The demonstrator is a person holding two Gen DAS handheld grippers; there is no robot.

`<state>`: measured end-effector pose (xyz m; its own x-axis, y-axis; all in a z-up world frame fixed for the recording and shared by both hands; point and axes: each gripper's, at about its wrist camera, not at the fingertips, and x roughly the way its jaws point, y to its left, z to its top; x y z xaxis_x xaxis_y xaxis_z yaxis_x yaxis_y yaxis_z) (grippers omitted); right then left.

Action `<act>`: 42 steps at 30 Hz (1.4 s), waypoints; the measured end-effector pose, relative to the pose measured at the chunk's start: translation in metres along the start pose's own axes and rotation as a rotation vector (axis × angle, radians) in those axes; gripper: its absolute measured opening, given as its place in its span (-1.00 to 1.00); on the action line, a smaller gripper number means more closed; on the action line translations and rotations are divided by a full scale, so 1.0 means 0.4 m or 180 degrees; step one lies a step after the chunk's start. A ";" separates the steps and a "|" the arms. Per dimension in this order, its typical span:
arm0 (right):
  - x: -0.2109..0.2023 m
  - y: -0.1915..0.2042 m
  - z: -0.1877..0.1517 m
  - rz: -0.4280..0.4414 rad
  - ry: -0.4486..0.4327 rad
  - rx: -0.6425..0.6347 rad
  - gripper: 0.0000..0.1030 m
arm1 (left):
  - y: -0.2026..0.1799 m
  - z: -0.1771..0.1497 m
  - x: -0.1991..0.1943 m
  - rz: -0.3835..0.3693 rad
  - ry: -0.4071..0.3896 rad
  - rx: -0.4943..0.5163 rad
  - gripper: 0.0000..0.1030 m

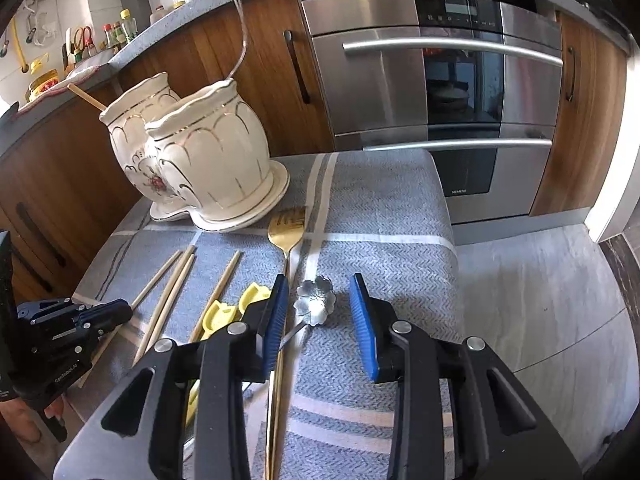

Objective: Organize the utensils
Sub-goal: 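Grasp another wooden chopstick with the left tool while the right tool grasps a silver spoon, then drop the chopstick into the holder with the left tool while the right drops the spoon in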

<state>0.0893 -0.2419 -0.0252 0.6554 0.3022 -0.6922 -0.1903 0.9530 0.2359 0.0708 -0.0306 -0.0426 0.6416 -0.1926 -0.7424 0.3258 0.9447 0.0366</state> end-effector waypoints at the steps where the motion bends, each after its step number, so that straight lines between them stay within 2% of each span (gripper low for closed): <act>1: 0.003 -0.004 -0.001 0.0005 0.0020 0.0015 -0.38 | 0.001 0.000 0.000 -0.0001 -0.0002 0.0002 -0.91; 8: 0.030 -0.026 -0.003 0.0170 0.0187 0.0150 -0.41 | 0.006 -0.001 0.002 -0.0019 -0.0010 0.0000 -0.90; 13: 0.034 -0.030 -0.002 0.0230 0.0213 0.0177 -0.86 | 0.010 -0.005 0.002 -0.0018 -0.0025 0.0001 -0.91; 17: 0.024 -0.025 0.000 0.0217 0.0145 0.0130 -0.87 | 0.015 -0.007 -0.001 -0.0018 -0.0047 -0.0011 -0.91; 20: -0.004 -0.013 0.006 0.0263 0.0006 0.0114 -0.90 | 0.020 -0.007 -0.013 -0.0018 -0.0099 -0.0020 -0.91; 25: -0.087 0.011 0.027 0.0282 -0.0449 0.0092 -0.94 | 0.020 0.001 -0.054 0.0011 -0.0318 -0.0010 -0.91; 30: -0.150 0.042 0.042 0.0120 -0.0807 -0.0022 -0.94 | 0.021 0.015 -0.095 0.0042 -0.0528 0.0011 -0.91; 42: -0.227 0.109 0.109 -0.0121 -0.1149 -0.0237 -0.94 | 0.030 0.075 -0.184 0.0003 -0.0934 0.0018 -0.91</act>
<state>0.0535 -0.2286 0.0778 0.8761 0.2517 -0.4112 -0.2049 0.9664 0.1551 0.0485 -0.0132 0.0326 0.8150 -0.2610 -0.5173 0.3285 0.9436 0.0414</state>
